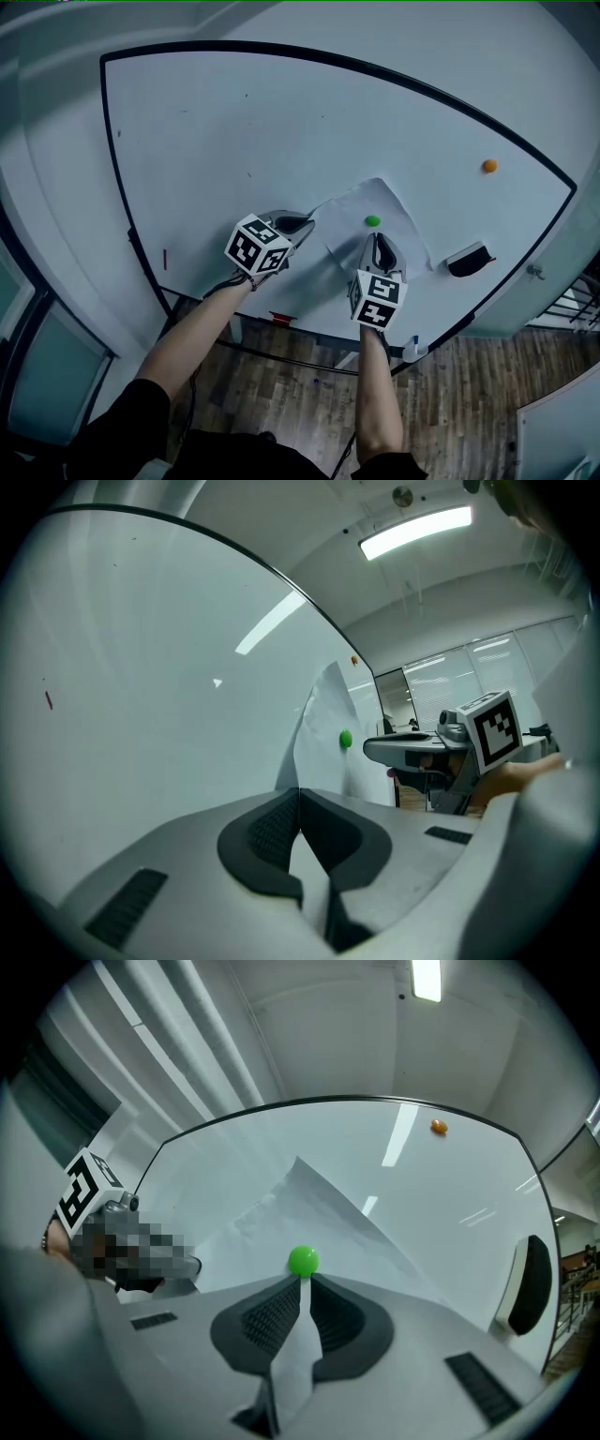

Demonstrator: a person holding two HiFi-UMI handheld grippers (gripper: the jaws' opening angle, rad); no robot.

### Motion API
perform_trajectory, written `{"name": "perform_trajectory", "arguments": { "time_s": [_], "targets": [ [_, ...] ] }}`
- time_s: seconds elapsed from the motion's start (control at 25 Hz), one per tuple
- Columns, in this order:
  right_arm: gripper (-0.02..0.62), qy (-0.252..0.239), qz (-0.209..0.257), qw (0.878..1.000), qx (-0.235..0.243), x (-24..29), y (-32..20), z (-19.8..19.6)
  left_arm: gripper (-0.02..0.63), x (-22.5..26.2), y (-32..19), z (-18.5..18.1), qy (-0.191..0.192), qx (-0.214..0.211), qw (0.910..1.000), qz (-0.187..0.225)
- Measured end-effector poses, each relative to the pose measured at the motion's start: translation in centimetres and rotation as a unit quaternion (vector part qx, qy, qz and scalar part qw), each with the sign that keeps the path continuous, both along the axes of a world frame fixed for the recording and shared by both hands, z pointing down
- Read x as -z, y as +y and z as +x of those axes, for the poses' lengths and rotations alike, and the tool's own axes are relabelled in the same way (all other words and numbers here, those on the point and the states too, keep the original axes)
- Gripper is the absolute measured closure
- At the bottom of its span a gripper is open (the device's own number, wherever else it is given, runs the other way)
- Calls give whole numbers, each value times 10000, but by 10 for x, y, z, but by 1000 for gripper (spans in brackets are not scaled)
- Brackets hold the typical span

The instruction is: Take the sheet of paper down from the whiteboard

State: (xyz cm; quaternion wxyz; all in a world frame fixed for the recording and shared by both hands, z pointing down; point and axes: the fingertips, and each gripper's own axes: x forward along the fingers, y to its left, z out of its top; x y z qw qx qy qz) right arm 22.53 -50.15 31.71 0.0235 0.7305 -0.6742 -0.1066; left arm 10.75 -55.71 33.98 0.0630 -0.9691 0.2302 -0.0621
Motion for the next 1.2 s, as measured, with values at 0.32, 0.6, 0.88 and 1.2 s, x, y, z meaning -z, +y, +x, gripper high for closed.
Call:
{"name": "perform_trajectory", "arguments": {
  "time_s": [0.32, 0.6, 0.88, 1.2],
  "targets": [
    [451, 229, 74, 9996, -114, 12, -12, -6, 584, -1, -4, 0, -10, -87, 10000, 27],
    [448, 501, 81, 9982, -330, 19, -22, -7, 584, -3, -6, 1, -14, -167, 9999, 39],
    [451, 569, 84, 9971, -496, 20, -25, -5, 584, -2, -7, 1, -8, -231, 9997, 59],
    [462, 580, 78, 9968, -544, 20, -24, -4, 584, -2, -6, 0, 14, -255, 9997, 53]
  ]
}}
